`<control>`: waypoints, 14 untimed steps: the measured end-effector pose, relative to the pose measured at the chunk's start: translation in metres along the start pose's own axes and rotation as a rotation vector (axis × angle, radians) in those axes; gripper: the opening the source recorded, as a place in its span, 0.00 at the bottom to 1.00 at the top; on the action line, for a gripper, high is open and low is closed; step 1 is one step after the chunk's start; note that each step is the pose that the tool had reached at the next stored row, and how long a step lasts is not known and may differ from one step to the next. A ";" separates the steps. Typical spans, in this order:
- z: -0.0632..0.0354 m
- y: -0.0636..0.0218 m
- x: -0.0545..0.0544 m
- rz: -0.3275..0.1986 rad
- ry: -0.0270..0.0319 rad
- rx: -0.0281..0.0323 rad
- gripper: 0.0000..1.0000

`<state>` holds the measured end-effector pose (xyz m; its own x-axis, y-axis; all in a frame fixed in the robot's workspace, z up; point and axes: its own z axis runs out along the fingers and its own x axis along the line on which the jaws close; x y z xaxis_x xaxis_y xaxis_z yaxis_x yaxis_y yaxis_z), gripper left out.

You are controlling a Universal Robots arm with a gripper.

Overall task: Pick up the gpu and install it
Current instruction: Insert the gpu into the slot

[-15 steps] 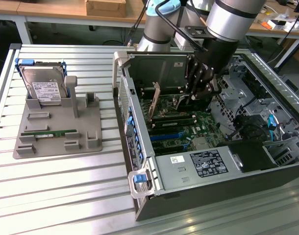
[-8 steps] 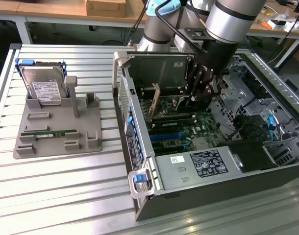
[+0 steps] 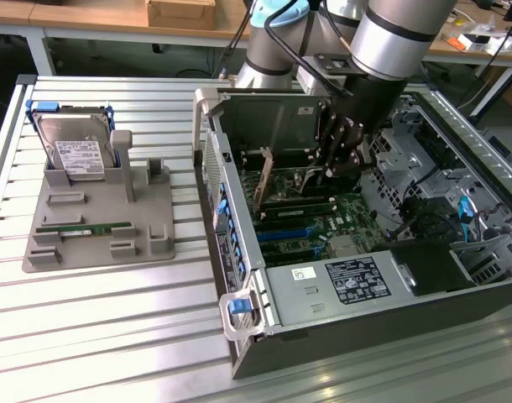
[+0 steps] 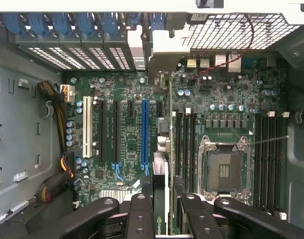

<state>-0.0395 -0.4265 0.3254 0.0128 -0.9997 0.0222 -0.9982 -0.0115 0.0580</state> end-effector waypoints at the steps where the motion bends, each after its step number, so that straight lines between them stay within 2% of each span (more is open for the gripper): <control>1: 0.0008 0.0010 0.000 0.000 -0.0001 0.0000 0.26; 7: 0.0078 0.0038 0.005 0.000 -0.0003 0.0000 0.26; 10: 0.0143 0.0059 0.006 0.000 -0.0001 0.0000 0.26; 14: 0.0178 0.0067 0.006 0.000 -0.0001 0.0000 0.26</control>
<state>-0.0472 -0.4327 0.3081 0.0129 -0.9997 0.0221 -0.9982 -0.0115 0.0580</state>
